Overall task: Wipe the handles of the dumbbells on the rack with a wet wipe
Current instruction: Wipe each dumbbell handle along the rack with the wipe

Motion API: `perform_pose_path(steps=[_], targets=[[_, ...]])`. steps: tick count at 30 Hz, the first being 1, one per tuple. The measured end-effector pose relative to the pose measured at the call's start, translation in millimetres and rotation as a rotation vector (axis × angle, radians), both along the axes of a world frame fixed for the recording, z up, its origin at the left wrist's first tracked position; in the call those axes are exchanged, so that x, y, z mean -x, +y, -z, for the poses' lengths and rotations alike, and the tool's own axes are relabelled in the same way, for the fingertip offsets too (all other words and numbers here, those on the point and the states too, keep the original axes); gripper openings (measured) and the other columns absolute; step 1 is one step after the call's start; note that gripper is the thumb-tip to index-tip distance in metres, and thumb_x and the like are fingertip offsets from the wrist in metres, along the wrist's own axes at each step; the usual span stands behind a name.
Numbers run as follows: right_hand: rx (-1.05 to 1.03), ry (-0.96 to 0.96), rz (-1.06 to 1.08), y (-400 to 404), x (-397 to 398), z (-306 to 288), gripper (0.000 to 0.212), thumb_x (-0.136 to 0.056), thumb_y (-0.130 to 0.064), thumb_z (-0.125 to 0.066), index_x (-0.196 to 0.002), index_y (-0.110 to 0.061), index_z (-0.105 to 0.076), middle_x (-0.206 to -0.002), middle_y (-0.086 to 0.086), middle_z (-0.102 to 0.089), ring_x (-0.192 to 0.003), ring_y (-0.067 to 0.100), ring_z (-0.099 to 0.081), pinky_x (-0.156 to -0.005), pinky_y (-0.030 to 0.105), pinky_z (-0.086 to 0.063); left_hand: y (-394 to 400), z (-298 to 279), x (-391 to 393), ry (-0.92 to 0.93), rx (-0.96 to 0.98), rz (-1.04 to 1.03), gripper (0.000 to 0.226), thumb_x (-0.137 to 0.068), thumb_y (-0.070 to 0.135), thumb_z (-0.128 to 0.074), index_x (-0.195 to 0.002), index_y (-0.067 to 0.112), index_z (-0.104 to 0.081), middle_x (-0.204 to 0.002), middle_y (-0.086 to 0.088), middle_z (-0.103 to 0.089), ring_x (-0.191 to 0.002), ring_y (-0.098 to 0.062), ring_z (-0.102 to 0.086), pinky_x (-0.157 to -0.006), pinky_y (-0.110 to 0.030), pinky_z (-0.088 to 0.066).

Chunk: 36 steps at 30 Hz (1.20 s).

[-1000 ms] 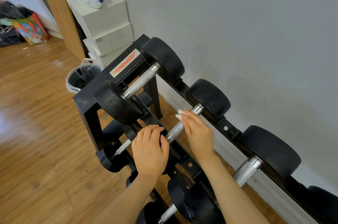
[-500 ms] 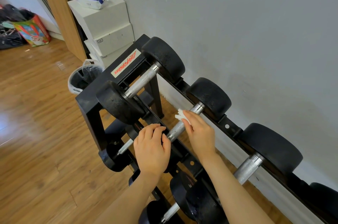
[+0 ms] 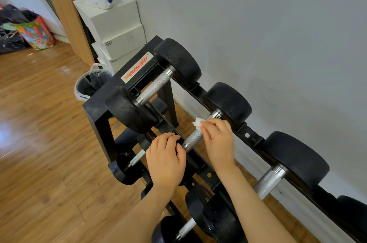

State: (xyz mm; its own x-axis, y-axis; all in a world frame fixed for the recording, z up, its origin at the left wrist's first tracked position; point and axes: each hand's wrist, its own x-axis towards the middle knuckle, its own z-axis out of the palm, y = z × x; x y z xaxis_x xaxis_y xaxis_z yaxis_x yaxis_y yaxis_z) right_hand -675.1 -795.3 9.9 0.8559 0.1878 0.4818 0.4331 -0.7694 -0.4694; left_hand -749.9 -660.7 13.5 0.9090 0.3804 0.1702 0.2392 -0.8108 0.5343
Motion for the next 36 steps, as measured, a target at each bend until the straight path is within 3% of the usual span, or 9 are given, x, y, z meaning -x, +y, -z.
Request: perform_pose_path(steps=[4, 8, 11, 14, 19, 24, 28, 32, 36], targets=[[0.01, 0.049, 0.035, 4.5, -1.5, -4.6, 0.031, -0.084, -0.019, -0.06, -0.108, -0.002, -0.071, -0.101, 0.011, -0.068, -0.091, 0.023, -0.059, -0.07, 0.027, -0.053, -0.1, -1.3, 0.4, -0.004, 0.005, -0.002, 0.041, -0.092, 0.032, -0.036, -0.107, 0.019, -0.071, -0.111, 0.004, -0.067, -0.108, -0.019, -0.059, -0.091, -0.037, -0.044], [0.142, 0.068, -0.091, 7.8, 8.1, -2.4, 0.034, -0.073, -0.011, -0.077, -0.105, -0.002, -0.07, -0.1, 0.011, -0.067, -0.092, 0.024, -0.059, -0.07, 0.027, -0.054, -0.9, -3.4, 0.4, 0.01, 0.01, -0.009, 0.042, -0.092, 0.033, -0.035, -0.11, 0.02, -0.07, -0.111, 0.004, -0.067, -0.109, -0.019, -0.059, -0.091, -0.035, -0.042], [0.1, 0.088, -0.041, 6.3, 2.9, -6.4, 0.033, -0.072, -0.008, -0.08, -0.103, -0.001, -0.07, -0.1, 0.013, -0.066, -0.091, 0.025, -0.06, -0.069, 0.024, -0.051, -1.3, -5.3, 0.4, 0.014, 0.014, -0.018, 0.042, -0.09, 0.033, -0.035, -0.115, 0.02, -0.067, -0.11, 0.005, -0.067, -0.108, -0.018, -0.058, -0.089, -0.031, -0.038], [0.059, 0.098, 0.007, 8.9, 3.5, -6.5, 0.033, -0.073, -0.008, -0.08, -0.103, -0.001, -0.071, -0.101, 0.014, -0.066, -0.091, 0.026, -0.06, -0.068, 0.027, -0.054, -1.6, -6.7, 0.6, 0.009, 0.016, -0.015, 0.042, -0.09, 0.033, -0.036, -0.118, 0.02, -0.065, -0.109, 0.005, -0.067, -0.108, -0.017, -0.058, -0.087, -0.029, -0.035], [0.113, 0.064, -0.095, 3.3, 10.7, -2.4, 0.026, -0.079, -0.016, -0.069, -0.103, -0.004, -0.071, -0.1, 0.01, -0.065, -0.091, 0.022, -0.059, -0.071, 0.027, -0.054, -1.9, -5.5, 0.4, 0.014, 0.02, -0.01, 0.042, -0.09, 0.032, -0.036, -0.118, 0.02, -0.065, -0.109, 0.005, -0.067, -0.109, -0.018, -0.058, -0.088, -0.032, -0.039], [-0.021, 0.126, 0.054, -0.9, 8.8, -5.3, 0.035, -0.087, -0.025, -0.054, -0.108, -0.004, -0.07, -0.104, 0.011, -0.065, -0.093, 0.022, -0.06, -0.07, 0.029, -0.057, -1.6, -5.7, 1.1, 0.017, 0.017, -0.007, 0.043, -0.09, 0.033, -0.035, -0.119, 0.021, -0.064, -0.109, 0.004, -0.066, -0.109, -0.018, -0.058, -0.088, -0.035, -0.042], [0.048, 0.132, -0.017, 5.5, 19.0, -0.4, 0.033, -0.085, -0.025, -0.057, -0.108, -0.005, -0.07, -0.103, 0.01, -0.065, -0.093, 0.021, -0.06, -0.07, 0.03, -0.057, -1.7, -5.5, 0.6, 0.017, 0.019, -0.01, 0.042, -0.091, 0.032, -0.035, -0.119, 0.021, -0.064, -0.109, 0.005, -0.066, -0.109, -0.018, -0.057, -0.088, -0.035, -0.043], [0.01, 0.1, 0.064, -3.1, 3.5, -7.3, 0.029, -0.082, -0.019, -0.066, -0.107, -0.004, -0.071, -0.101, 0.012, -0.066, -0.091, 0.023, -0.06, -0.068, 0.027, -0.054, -1.8, -6.2, 1.1, 0.006, 0.018, -0.003, 0.042, -0.09, 0.031, -0.035, -0.118, 0.02, -0.064, -0.108, 0.004, -0.066, -0.107, -0.019, -0.058, -0.086, -0.035, -0.043], [-0.017, 0.099, 0.032, 0.8, 14.3, -2.4, 0.032, -0.084, -0.02, -0.059, -0.107, -0.002, -0.07, -0.103, 0.013, -0.064, -0.093, 0.023, -0.06, -0.07, 0.028, -0.056, -2.1, -7.6, 0.9, 0.01, 0.024, -0.003, 0.042, -0.091, 0.032, -0.035, -0.119, 0.02, -0.064, -0.108, 0.004, -0.067, -0.109, -0.018, -0.057, -0.086, -0.036, -0.043]])
